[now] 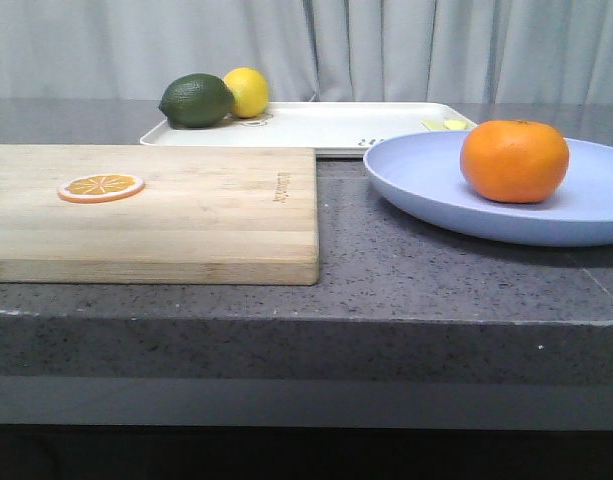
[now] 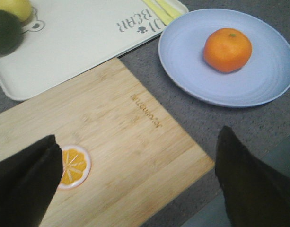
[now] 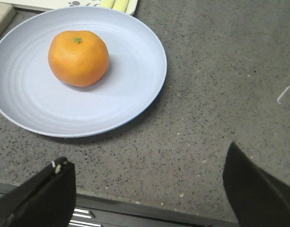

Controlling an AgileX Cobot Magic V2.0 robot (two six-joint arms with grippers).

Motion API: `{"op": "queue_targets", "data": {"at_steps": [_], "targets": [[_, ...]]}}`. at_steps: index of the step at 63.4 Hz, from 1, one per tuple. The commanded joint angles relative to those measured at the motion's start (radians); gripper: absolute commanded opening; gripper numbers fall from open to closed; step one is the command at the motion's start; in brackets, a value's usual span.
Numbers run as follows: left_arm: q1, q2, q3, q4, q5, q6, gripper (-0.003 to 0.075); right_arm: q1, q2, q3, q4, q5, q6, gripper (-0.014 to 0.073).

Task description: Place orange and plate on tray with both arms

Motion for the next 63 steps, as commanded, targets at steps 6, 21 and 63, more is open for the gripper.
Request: {"op": "queue_targets", "data": {"at_steps": [6,21,63], "targets": [[0.028,-0.179,0.126,0.026,-0.071,-0.012,0.0641,-0.002,0.01,-0.033,-0.007,-0.006,0.064,0.0637],[0.027,-0.324,0.242,0.026,-0.071,-0.012,0.0641,-0.003,0.01,-0.033,-0.046,0.053,0.263,0.0637],[0.027,-0.335,0.26,0.026,-0.107,-0.008,0.0641,-0.028,0.535,-0.46,-0.048,0.286,0.143,0.0637]]}}
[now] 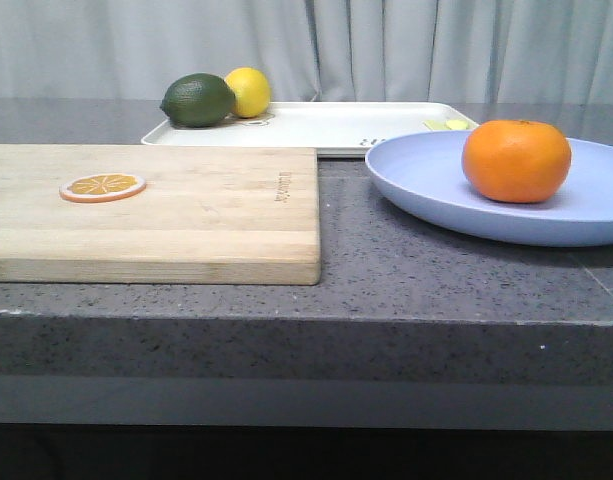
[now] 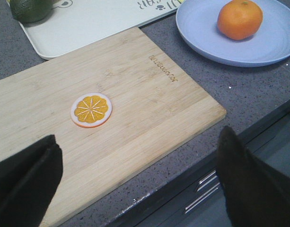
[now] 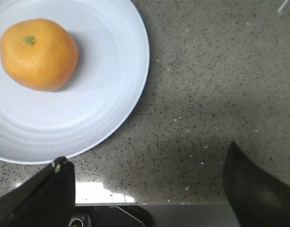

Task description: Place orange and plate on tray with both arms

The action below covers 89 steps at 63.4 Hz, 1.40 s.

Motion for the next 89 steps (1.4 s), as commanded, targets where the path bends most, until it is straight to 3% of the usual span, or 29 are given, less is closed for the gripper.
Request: {"op": "queue_targets", "data": {"at_steps": [1,7,18,29,46,63,89], "targets": [[0.001,-0.002,-0.025,0.008,-0.096,-0.008,0.0641,-0.031,0.075,-0.089,0.005,0.02,-0.068,0.0637],[0.001,-0.002,-0.025,0.008,-0.112,-0.008,0.0641,-0.127,0.155,-0.134,0.087,0.056,-0.175,0.0637],[0.001,-0.002,-0.025,0.008,-0.114,-0.008,0.0642,-0.376,0.266,-0.149,0.455,0.073,-0.45,0.0637],[0.001,-0.002,-0.025,0.008,-0.114,-0.008,0.0641,-0.472,0.355,-0.149,0.691,0.1,-0.614,0.0637],[0.001,-0.002,-0.025,0.008,-0.114,-0.008,0.0641,-0.473,0.48,-0.149,0.794,0.093,-0.693,0.0627],[0.001,-0.002,-0.025,0.008,-0.114,-0.008,0.0641,-0.473,0.57,-0.149,0.849,0.084,-0.718,0.0447],[0.001,-0.002,-0.025,0.008,-0.114,-0.008,0.0641,-0.429,0.597,-0.15,0.873,0.028,-0.733,0.0362]]}}
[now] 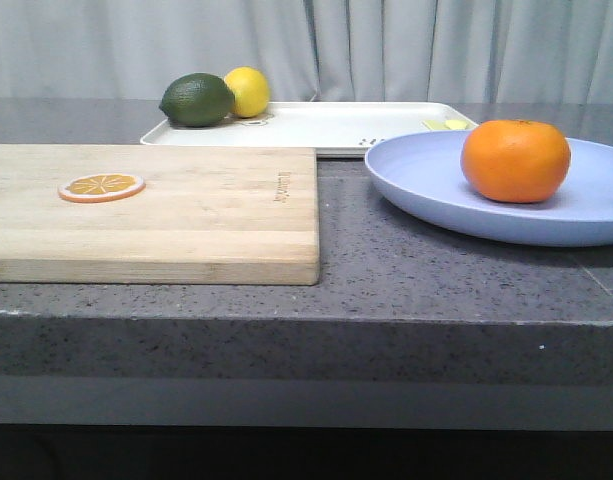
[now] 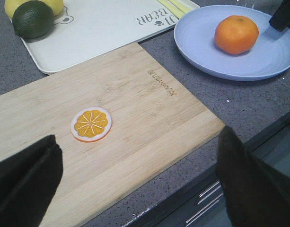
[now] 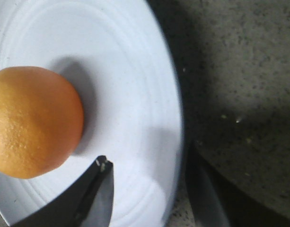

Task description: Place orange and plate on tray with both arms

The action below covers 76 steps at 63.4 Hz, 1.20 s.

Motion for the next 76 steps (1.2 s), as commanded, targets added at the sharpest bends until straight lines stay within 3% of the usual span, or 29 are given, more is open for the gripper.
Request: {"op": "queue_targets", "data": {"at_steps": [1,12,23,43,76], "targets": [[0.001,-0.002,-0.025,0.005,-0.072,-0.008,0.0641,0.013,-0.026,-0.031,0.056,-0.014,-0.017,0.0362],[0.001,-0.002,-0.025,0.005,-0.072,-0.008,0.0641,0.016,-0.021,-0.031,0.056,-0.036,-0.017,0.0337],[0.001,-0.002,-0.025,0.005,-0.072,-0.008,0.0641,0.016,-0.021,-0.031,0.056,-0.053,-0.017,0.0153],[0.001,-0.002,-0.025,0.005,-0.07,-0.008,0.0642,0.016,-0.021,-0.031,0.056,-0.063,-0.017,-0.0055],[0.001,-0.002,-0.025,0.005,-0.069,-0.008,0.0641,0.015,-0.021,-0.031,0.086,-0.028,-0.017,-0.0064]]}}
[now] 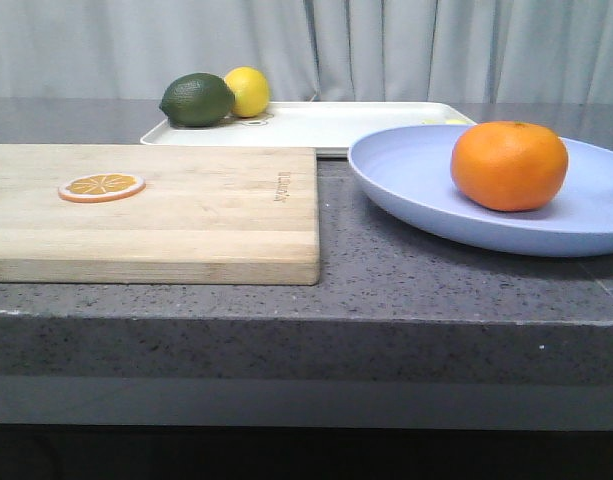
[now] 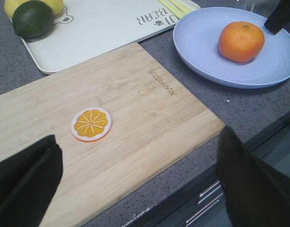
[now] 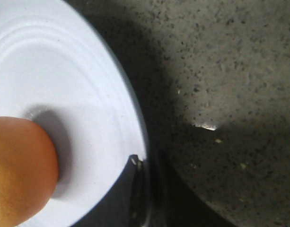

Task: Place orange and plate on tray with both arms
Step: 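Grip the plate rim with the right gripper and slide it onto the tray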

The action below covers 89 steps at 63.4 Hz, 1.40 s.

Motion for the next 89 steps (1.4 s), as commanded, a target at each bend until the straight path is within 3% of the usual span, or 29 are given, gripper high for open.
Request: {"op": "queue_targets", "data": {"at_steps": [1,14,23,38,62,74,89], "targets": [[0.001,-0.002,-0.025,0.005,-0.069,-0.008,0.0641,-0.002,-0.036,-0.031,0.093,0.039,-0.006,-0.0064],[0.001,-0.002,-0.025,0.005,-0.069,-0.008,0.0642,0.006,-0.036,-0.04,0.273,0.07,-0.006,-0.0064],[0.001,-0.002,-0.025,0.005,-0.069,-0.008,0.0641,0.066,-0.036,-0.096,0.294,0.033,0.031,-0.0064],[0.001,-0.002,-0.025,0.005,-0.069,-0.008,0.0641,0.215,0.009,-0.309,0.17,-0.068,0.279,-0.0064],[0.001,-0.002,-0.025,0.005,-0.069,-0.008,0.0641,0.344,0.259,-0.745,-0.116,-0.048,0.711,-0.0064],[0.001,-0.002,-0.025,0.003,-0.069,-0.008,0.0641,0.356,0.399,-0.937,-0.156,-0.029,0.83,-0.0064],[0.001,-0.002,-0.025,-0.002,-0.069,-0.008,0.0641,0.366,0.515,-1.064,-0.163,-0.018,0.862,-0.0064]]}}
